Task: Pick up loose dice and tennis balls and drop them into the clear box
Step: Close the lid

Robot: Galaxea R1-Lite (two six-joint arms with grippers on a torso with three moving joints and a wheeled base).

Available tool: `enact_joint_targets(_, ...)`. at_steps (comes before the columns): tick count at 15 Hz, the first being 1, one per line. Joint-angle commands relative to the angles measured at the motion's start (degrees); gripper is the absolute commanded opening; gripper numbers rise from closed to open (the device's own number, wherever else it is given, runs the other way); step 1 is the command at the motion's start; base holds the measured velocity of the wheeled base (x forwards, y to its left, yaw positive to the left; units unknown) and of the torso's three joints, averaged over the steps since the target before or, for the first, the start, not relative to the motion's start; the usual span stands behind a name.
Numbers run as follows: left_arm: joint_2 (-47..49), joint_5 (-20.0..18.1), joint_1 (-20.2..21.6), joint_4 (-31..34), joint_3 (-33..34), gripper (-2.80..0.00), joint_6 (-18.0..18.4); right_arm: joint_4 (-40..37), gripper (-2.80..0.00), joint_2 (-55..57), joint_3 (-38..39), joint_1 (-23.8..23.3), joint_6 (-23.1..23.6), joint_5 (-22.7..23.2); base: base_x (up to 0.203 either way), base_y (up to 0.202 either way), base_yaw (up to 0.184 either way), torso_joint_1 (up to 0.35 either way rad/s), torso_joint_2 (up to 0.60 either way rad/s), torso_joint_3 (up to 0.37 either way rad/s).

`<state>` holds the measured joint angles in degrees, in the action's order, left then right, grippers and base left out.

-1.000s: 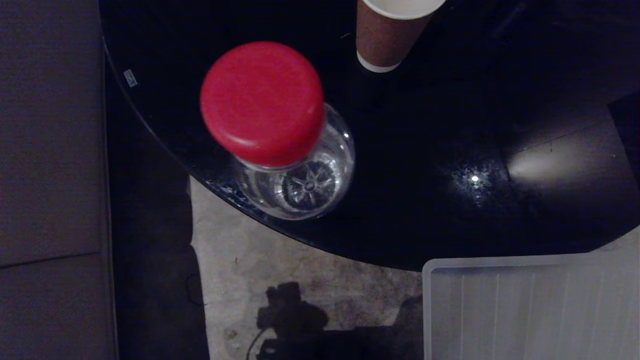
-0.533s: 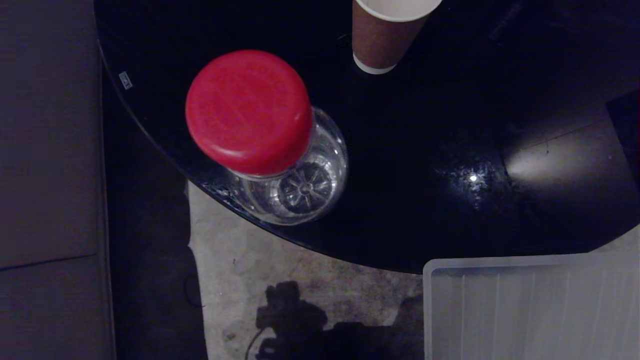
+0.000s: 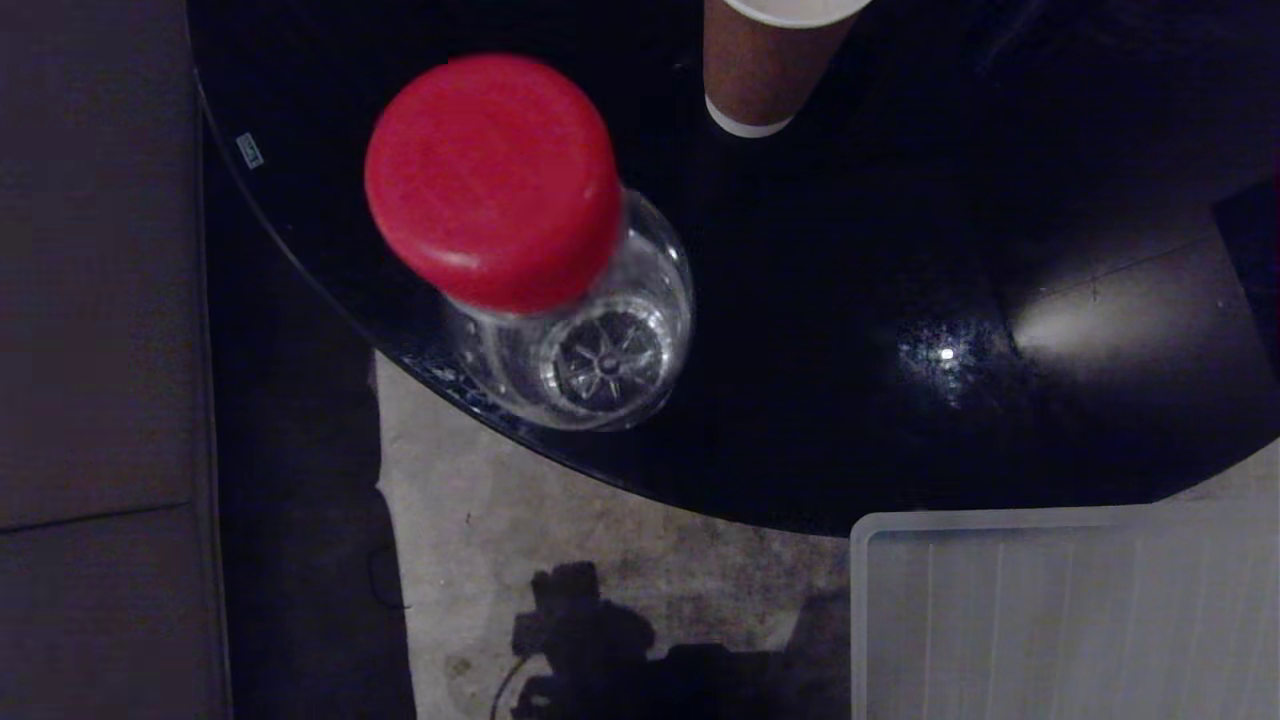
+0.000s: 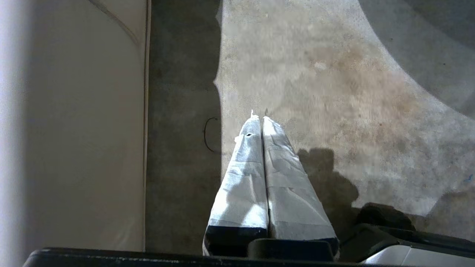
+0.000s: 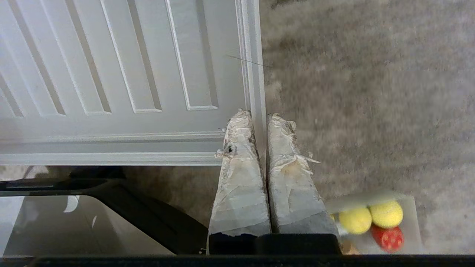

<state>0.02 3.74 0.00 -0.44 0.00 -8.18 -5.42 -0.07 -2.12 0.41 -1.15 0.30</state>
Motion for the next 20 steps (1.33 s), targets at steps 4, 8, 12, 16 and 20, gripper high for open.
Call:
enact_joint_targets(4, -0.02, 0.04, 0.0, 0.0, 0.0, -2.8, -0.08, -0.02, -2.8, 0.07, 0.01, 0.02, 0.0, 0.05, -0.174, 0.0, -0.002, 0.003, 0.0, 0.003)
enact_joint_targets(8, -0.02, 0.04, 0.0, 0.07, 0.0, -2.8, -0.08, -0.02, -2.8, 0.07, 0.01, 0.02, 0.0, 0.05, -0.186, 0.0, 0.0, 0.003, 0.0, 0.003)
enact_joint_targets(12, -0.02, 0.04, 0.0, 0.0, 0.0, -2.8, -0.08, -0.02, -2.8, 0.07, 0.01, 0.02, 0.09, 0.05, -0.183, 0.0, -0.001, 0.002, 0.01, 0.003)
enact_joint_targets(16, -0.02, 0.04, 0.0, 0.09, 0.0, -2.8, -0.08, -0.02, -2.8, 0.07, 0.01, 0.02, 0.09, 0.05, -0.186, 0.0, 0.0, 0.002, 0.0, 0.002)
enact_joint_targets(20, -0.02, 0.04, 0.0, 0.09, 0.0, -2.8, -0.08, -0.02, -2.8, 0.07, 0.01, 0.02, 0.0, 0.05, -0.067, 0.0, -0.001, 0.0, 0.0, 0.001)
